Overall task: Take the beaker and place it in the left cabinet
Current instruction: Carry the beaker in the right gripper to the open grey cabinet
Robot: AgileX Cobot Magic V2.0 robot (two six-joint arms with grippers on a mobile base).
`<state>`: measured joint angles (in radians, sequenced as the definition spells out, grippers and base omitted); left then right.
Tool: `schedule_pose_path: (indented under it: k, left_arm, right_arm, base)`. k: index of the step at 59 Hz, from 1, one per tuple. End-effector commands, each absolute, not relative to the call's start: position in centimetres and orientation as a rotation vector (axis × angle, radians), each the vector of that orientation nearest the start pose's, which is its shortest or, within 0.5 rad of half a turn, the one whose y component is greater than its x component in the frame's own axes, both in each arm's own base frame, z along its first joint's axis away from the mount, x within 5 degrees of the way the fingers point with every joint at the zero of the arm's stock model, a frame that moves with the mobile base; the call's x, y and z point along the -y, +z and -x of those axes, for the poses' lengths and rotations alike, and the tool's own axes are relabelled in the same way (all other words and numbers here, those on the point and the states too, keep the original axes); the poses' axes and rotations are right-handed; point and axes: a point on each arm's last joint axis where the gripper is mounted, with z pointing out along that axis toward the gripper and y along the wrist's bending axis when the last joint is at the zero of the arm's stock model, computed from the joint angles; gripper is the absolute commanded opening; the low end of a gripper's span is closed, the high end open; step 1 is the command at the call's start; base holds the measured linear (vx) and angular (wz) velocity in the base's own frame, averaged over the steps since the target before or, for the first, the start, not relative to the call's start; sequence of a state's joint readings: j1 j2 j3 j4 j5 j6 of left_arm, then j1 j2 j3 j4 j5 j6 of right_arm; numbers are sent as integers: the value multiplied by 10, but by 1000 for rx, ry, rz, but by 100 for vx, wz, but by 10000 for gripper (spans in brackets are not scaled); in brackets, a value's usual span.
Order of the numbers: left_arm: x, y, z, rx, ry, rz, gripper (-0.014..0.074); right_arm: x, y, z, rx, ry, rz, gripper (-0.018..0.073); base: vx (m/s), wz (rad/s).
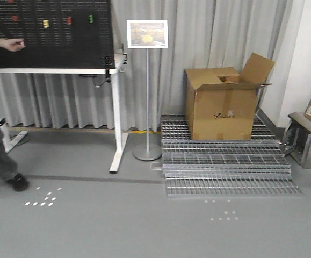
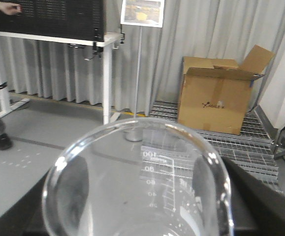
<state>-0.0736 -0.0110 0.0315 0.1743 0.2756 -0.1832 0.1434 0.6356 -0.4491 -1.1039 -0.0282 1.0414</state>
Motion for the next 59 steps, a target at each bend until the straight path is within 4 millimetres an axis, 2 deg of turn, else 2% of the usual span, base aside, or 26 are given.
schedule_pose_path:
  k: [1, 37, 59]
  left_arm:
    - [1, 192, -55, -1667, -40, -22, 4]
    - [1, 192, -55, -1667, -40, -22, 4]
    - [1, 192, -54, -1666, -40, -21, 4]
  right_arm:
    - [-24, 323, -136, -1597, 103, 209, -2]
    - [-24, 323, -136, -1601, 97, 204, -2]
    - [-23, 322, -136, -1608, 88, 196, -2]
  base:
    - [73, -24]
    - [70, -31]
    - [66, -47]
